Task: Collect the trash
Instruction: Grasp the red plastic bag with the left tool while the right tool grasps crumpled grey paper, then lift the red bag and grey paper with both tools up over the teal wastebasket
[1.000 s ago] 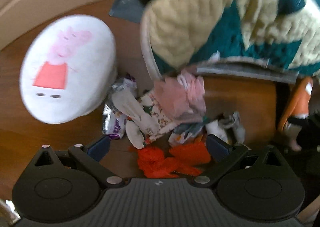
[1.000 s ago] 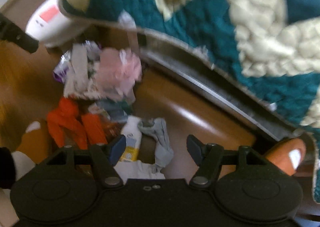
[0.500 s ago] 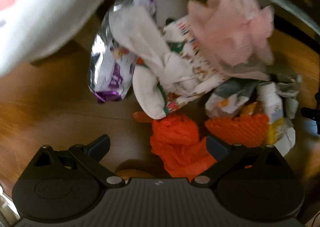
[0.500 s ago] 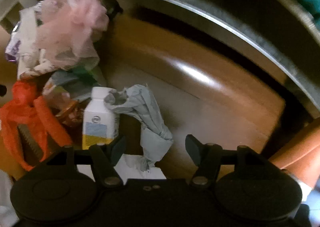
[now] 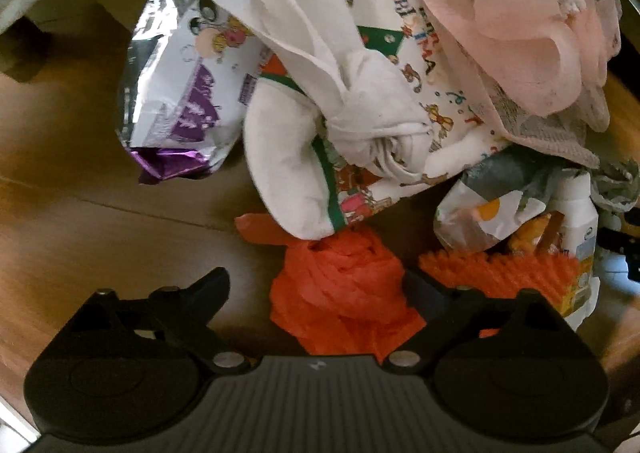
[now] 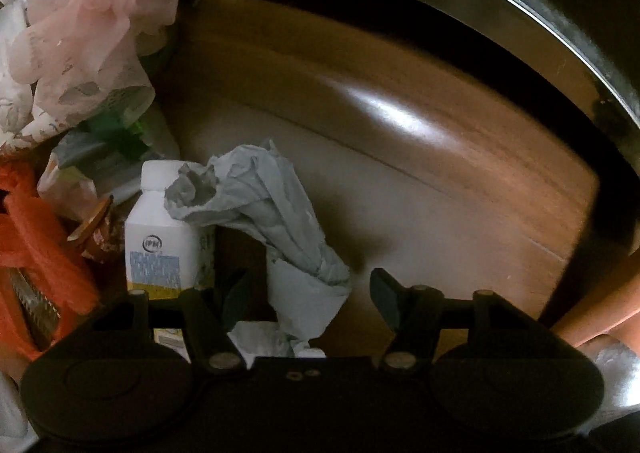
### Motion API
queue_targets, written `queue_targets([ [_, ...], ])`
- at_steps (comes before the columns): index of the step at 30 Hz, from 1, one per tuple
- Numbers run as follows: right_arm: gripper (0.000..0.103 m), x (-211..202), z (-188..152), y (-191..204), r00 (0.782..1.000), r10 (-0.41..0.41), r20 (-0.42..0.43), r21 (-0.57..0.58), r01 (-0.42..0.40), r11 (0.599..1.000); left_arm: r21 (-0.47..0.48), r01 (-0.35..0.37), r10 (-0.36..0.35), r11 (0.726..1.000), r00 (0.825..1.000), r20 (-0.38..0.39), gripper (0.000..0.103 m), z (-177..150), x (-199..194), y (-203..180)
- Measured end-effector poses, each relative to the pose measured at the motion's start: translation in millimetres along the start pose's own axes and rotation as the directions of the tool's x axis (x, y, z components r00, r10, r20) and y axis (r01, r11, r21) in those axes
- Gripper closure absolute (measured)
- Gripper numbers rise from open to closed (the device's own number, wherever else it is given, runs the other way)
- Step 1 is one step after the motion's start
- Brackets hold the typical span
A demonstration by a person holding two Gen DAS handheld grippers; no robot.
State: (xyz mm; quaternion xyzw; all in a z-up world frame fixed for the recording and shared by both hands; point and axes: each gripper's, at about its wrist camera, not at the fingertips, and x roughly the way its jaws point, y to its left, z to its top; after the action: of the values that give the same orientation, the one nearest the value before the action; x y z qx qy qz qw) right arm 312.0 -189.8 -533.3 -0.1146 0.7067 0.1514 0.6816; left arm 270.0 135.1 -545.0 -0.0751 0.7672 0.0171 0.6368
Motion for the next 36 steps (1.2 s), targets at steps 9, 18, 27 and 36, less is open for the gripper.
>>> queue_targets([
  [9, 0.065, 15.7, 4.5, 4.9, 1.0, -0.013, 0.007, -0.014, 0.013, 1.0, 0.018, 0.025, -0.025, 1.0, 1.0, -0.003, 0.036, -6.9, 8.0, -4.8],
  [18, 0.066, -15.4, -4.3, 5.5, 0.998, -0.021, 0.051, 0.0, 0.021, 1.0, 0.037, 0.041, -0.04, 0.998, 0.999, -0.021, 0.046, -10.3, -19.8, -8.1],
  [27, 0.066, -96.9, -19.8, 20.1, 0.989, -0.021, 0.146, 0.003, 0.021, 1.0, 0.153, 0.037, -0.038, 0.988, 0.999, 0.0, 0.046, -21.0, -104.5, -26.3],
  [36, 0.066, -211.0, -36.5, 36.5, 0.946, 0.016, 0.323, -0.042, -0.003, 0.999, 0.184, 0.041, -0.071, 0.982, 0.984, 0.161, 0.046, -32.9, -222.0, -48.9],
])
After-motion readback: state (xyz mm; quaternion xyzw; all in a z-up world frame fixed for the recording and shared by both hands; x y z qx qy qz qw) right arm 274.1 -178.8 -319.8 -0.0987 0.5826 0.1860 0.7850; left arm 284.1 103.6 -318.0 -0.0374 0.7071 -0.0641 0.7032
